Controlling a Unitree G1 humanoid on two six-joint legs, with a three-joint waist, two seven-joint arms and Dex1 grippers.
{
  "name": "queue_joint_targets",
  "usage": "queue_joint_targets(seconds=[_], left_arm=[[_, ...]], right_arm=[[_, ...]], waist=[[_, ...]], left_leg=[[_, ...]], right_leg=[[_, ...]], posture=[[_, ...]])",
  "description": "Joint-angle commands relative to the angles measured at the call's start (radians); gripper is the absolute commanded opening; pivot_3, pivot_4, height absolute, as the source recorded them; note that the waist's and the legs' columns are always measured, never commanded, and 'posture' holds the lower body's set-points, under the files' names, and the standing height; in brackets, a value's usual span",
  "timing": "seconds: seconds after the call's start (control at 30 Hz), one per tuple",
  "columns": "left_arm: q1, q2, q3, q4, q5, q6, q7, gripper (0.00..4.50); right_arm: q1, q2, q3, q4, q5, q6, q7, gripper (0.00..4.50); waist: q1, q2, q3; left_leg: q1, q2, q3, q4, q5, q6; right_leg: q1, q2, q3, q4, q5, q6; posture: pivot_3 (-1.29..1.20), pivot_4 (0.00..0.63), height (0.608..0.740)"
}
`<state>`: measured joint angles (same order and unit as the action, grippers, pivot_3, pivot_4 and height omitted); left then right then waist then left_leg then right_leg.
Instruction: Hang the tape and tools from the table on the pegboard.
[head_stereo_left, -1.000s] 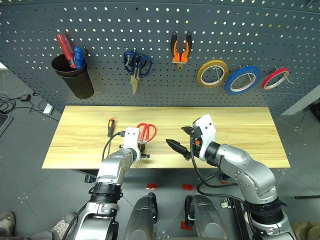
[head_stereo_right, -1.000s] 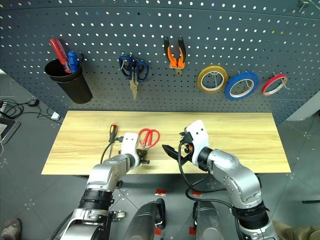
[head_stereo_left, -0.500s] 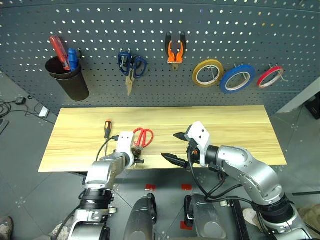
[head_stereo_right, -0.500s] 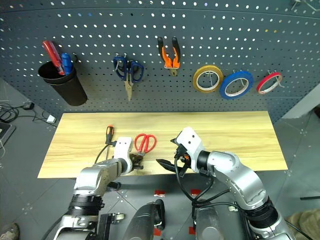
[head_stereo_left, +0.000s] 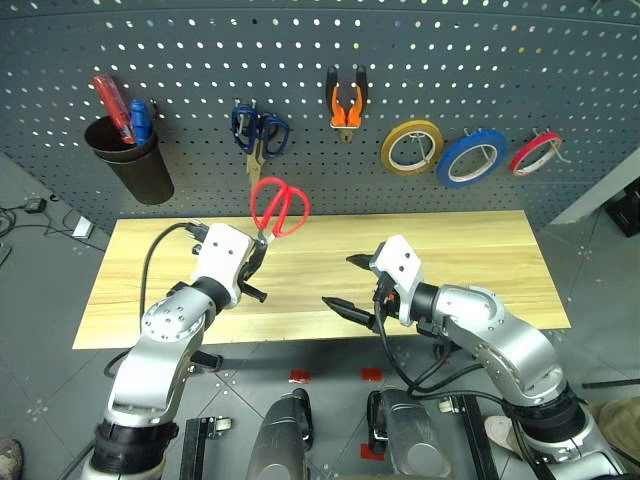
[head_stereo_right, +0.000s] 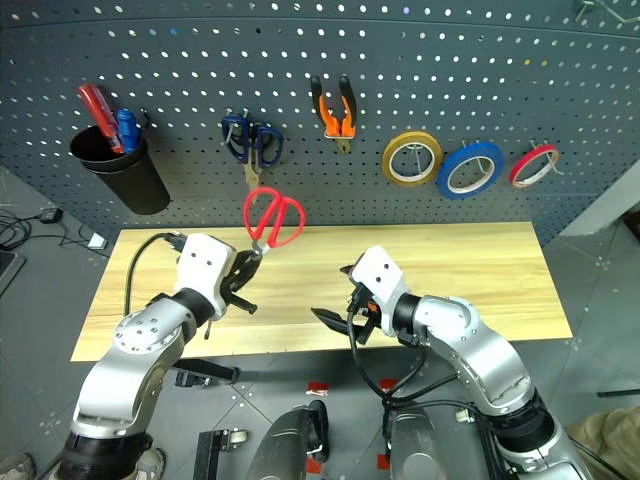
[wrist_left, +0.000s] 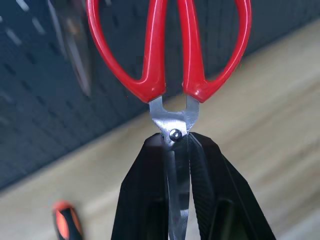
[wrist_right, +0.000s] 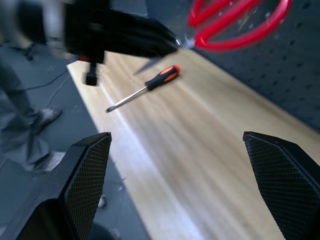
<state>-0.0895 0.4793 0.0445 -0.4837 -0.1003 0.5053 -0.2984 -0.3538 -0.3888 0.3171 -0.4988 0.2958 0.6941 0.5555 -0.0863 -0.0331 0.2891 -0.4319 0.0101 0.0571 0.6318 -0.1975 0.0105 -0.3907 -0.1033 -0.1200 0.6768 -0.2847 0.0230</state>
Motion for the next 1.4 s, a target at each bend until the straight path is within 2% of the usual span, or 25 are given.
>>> queue_joint_targets(seconds=[0.03, 0.17, 0.7, 0.93, 1.17, 1.3, 1.4], left_arm=[[0.041, -0.027, 0.071, -0.096, 0.081, -0.136, 0.092, 0.3], [-0.002, -0.06, 0.094, -0.094, 0.116, -0.171, 0.15, 0.3], [-0.25, -0.057, -0.008, 0.207, 0.154, -0.164, 0.09, 0.3], [-0.277, -0.053, -0.022, 0.302, 0.176, -0.191, 0.076, 0.3], [-0.231, -0.062, -0.007, 0.313, 0.171, -0.149, 0.065, 2.57], [-0.137, -0.11, 0.072, 0.289, 0.08, 0.013, 0.069, 3.79], [-0.082, -0.141, 0.147, 0.273, 0.016, 0.106, 0.075, 3.79]], right_arm=[[-0.021, 0.007, -0.012, -0.024, -0.052, -0.087, -0.029, 4.5], [-0.05, 0.044, -0.024, -0.012, -0.068, -0.113, -0.057, 4.5], [-0.171, 0.139, -0.022, 0.094, -0.086, -0.156, -0.052, 4.5], [-0.21, 0.193, -0.008, 0.127, -0.097, -0.176, -0.063, 4.5], [-0.199, 0.229, 0.012, 0.121, -0.115, -0.16, -0.073, 4.5], [-0.19, 0.236, 0.038, 0.092, -0.125, -0.109, -0.088, 4.5], [-0.182, 0.231, 0.065, 0.068, -0.128, -0.058, -0.093, 4.5]], waist=[[0.0, -0.001, -0.002], [0.002, -0.003, -0.009], [0.0, -0.004, -0.012], [-0.003, -0.004, -0.012], [-0.003, -0.004, -0.012], [-0.008, -0.004, -0.012], [-0.01, -0.004, -0.012]], left_leg=[[0.0, 0.0, 0.0, 0.0, 0.0, 0.0], [0.0, 0.0, -0.001, 0.002, -0.002, 0.004], [-0.001, 0.001, -0.001, 0.009, -0.001, 0.002], [-0.001, 0.001, -0.001, 0.01, -0.001, 0.002], [-0.001, 0.001, -0.001, 0.011, -0.001, 0.002], [-0.001, 0.001, -0.001, 0.011, -0.001, 0.002], [-0.001, 0.002, -0.001, 0.011, -0.001, 0.002]], right_leg=[[0.0, 0.0, 0.0, 0.0, 0.0, 0.0], [0.0, 0.0, 0.0, 0.002, 0.0, 0.0], [0.001, 0.002, 0.0, 0.004, 0.001, 0.0], [0.001, 0.002, 0.0, 0.004, 0.001, 0.0], [0.001, 0.001, 0.0, 0.005, 0.001, 0.0], [0.001, 0.002, 0.001, 0.005, 0.001, 0.0], [0.001, 0.002, 0.0, 0.005, 0.001, 0.0]], posture=[[-0.26, 0.19, 0.74], [-0.25, 0.187, 0.74], [-0.27, 0.189, 0.74], [-0.28, 0.193, 0.74], [-0.28, 0.194, 0.74], [-0.28, 0.197, 0.74], [-0.28, 0.202, 0.74]])
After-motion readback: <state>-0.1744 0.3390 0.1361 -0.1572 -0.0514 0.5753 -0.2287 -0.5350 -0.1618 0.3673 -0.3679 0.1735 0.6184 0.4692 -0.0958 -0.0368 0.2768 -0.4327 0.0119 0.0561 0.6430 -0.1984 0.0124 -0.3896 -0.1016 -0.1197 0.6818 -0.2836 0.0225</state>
